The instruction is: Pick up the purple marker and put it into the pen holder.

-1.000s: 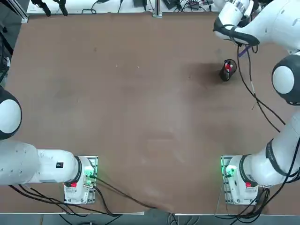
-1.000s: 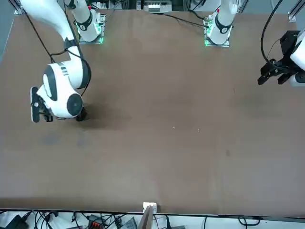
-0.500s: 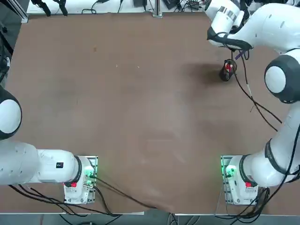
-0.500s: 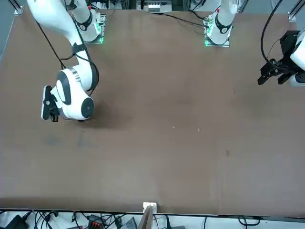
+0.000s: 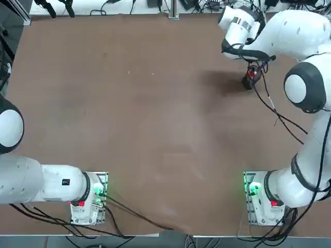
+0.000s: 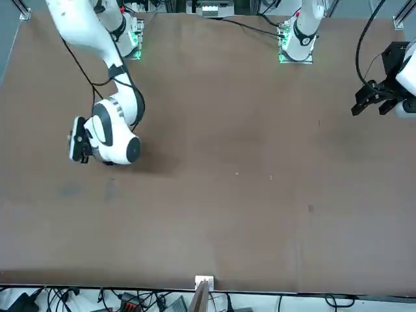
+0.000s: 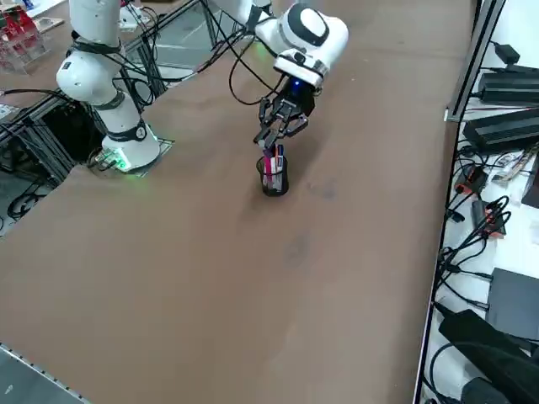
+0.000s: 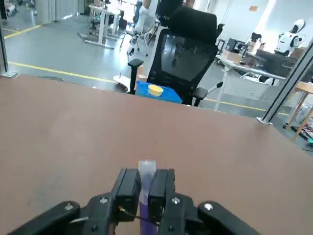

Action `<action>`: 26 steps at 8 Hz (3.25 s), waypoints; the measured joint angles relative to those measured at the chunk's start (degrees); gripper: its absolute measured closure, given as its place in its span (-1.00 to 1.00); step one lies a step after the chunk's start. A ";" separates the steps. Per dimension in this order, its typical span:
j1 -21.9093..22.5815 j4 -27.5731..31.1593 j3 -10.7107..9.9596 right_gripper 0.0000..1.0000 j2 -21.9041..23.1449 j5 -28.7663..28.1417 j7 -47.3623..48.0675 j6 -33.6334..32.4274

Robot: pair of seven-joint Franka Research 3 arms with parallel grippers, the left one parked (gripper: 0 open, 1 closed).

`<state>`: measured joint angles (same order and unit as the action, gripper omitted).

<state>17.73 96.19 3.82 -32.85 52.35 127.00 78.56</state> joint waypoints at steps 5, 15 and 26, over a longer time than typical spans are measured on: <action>2.40 -3.41 -0.11 0.67 -4.77 1.58 5.19 -4.44; 0.60 -13.41 -0.28 -1.00 0.04 -14.34 -24.46 -8.74; -19.46 -21.79 -0.90 -1.00 14.39 -51.54 -118.61 -5.65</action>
<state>-1.72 74.40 2.92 -18.46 0.81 8.39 72.91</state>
